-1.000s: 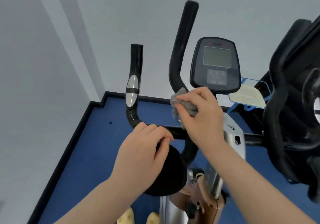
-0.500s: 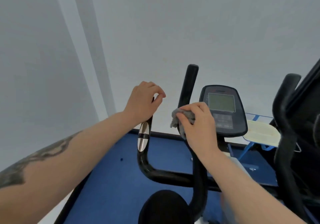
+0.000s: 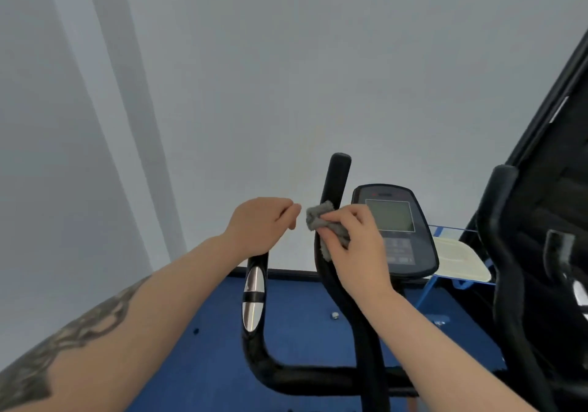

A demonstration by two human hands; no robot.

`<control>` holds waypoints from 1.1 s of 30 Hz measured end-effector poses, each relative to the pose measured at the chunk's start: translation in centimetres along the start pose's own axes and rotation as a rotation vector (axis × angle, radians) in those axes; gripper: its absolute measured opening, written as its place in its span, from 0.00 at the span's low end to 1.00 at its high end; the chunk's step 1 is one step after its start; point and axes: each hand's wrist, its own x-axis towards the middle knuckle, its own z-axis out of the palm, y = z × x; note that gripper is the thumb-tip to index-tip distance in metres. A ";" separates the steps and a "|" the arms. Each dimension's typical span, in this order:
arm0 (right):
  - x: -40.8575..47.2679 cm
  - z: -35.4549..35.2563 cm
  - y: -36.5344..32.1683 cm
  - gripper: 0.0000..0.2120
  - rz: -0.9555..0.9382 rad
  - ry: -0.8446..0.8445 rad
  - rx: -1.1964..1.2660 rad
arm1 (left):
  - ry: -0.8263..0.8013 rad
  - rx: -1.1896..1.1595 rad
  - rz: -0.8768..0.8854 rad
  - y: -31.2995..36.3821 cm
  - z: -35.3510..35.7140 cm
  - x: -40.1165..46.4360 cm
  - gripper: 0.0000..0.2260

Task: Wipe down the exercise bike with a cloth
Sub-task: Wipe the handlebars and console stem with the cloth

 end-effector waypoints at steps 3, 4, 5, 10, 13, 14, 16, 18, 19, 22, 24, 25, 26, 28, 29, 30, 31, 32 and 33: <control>0.3 -0.9 0.7 0.04 -0.019 -0.073 -0.037 | 0.039 -0.005 0.048 -0.3 0.2 0.2 0.20; 1.2 -1.1 0.7 0.05 -0.027 -0.060 -0.055 | 0.049 -0.004 0.057 -0.4 0.3 0.4 0.20; 2.2 -1.2 0.4 0.05 -0.036 -0.025 -0.053 | 0.059 -0.002 0.066 -0.5 0.4 0.4 0.20; 1.4 0.4 0.1 0.04 -0.134 -0.001 -0.094 | 0.101 -0.048 0.084 -0.7 0.7 0.3 0.22; 2.0 -1.1 0.0 0.03 -0.082 -0.207 -0.162 | 0.133 -0.107 0.066 -0.4 0.8 0.1 0.23; 2.9 -1.5 -0.4 0.04 -0.075 -0.269 -0.212 | 0.137 -0.102 0.070 -0.3 0.8 0.1 0.23; 4.0 -1.6 -1.4 0.05 -0.072 -0.268 -0.265 | 0.140 -0.070 0.081 -0.2 0.7 0.0 0.22; 3.0 -1.1 -2.1 0.06 -0.070 -0.252 -0.314 | 0.144 -0.047 0.083 -0.3 0.7 -0.1 0.21; 1.9 -0.9 -2.1 0.06 -0.091 -0.275 -0.337 | 0.143 -0.040 0.087 -0.3 0.7 -0.2 0.21; -0.3 -1.7 -1.9 0.05 -0.120 -0.416 -0.351 | 0.123 -0.030 0.106 -0.4 0.7 -0.2 0.21; 1.0 -1.9 -1.9 0.06 -0.115 -0.426 -0.380 | 0.124 -0.018 0.139 -0.5 0.6 -0.3 0.21; 1.7 -1.7 -2.1 0.07 -0.103 -0.384 -0.379 | 0.130 -0.005 0.163 -0.5 0.5 -0.3 0.21; 2.1 -1.3 -2.3 0.07 -0.076 -0.327 -0.363 | 0.137 0.004 0.189 -0.7 0.4 -0.4 0.20; 1.3 -0.7 -2.3 0.06 -0.067 -0.258 -0.323 | 0.143 0.010 0.241 -1.0 0.3 -0.6 0.20; 0.3 -0.8 -2.1 0.04 -0.114 -0.265 -0.329 | 0.141 0.011 0.262 -1.1 0.3 -0.6 0.19; -0.8 -1.2 -1.8 0.04 -0.164 -0.303 -0.354 | 0.139 0.014 0.278 -1.1 0.3 -0.7 0.19; -1.6 -1.7 -1.7 0.04 -0.193 -0.362 -0.373 | 0.138 0.020 0.289 -1.1 0.4 -0.6 0.19; -1.5 -2.1 -1.6 0.04 -0.199 -0.410 -0.385 | 0.140 0.030 0.297 -1.1 0.4 -0.6 0.19; -0.8 -2.3 -1.6 0.05 -0.199 -0.422 -0.397 | 0.139 0.041 0.300 -1.0 0.4 -0.5 0.20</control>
